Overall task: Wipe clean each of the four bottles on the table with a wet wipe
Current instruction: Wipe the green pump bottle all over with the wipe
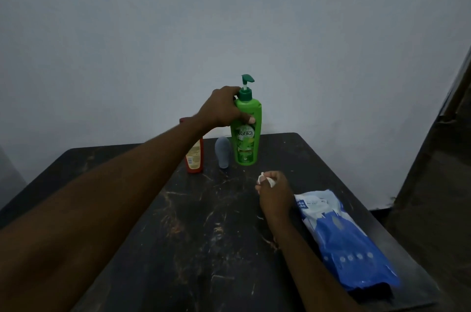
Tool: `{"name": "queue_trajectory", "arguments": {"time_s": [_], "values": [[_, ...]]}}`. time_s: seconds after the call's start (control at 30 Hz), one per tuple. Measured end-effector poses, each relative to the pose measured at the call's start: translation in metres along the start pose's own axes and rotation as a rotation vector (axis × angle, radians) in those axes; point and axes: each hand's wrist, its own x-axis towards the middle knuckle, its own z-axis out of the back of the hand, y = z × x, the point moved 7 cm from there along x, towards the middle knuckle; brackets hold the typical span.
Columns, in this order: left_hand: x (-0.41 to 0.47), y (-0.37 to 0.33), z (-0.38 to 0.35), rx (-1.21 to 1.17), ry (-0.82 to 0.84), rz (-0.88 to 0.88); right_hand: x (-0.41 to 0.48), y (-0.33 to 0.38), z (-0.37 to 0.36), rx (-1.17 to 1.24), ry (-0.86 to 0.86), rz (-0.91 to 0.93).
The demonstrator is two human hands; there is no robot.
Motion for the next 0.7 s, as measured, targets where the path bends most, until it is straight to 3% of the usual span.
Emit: {"name": "queue_trajectory", "arguments": {"time_s": [0.27,0.7], "values": [[0.043,0.038,-0.037,0.04,0.026,0.067,0.02,0.004,-0.012,-0.099,-0.082,0.148],[0.061,0.059,-0.061,0.077,0.009,0.092,0.027,-0.007,-0.019,-0.137,-0.071,0.175]]}}
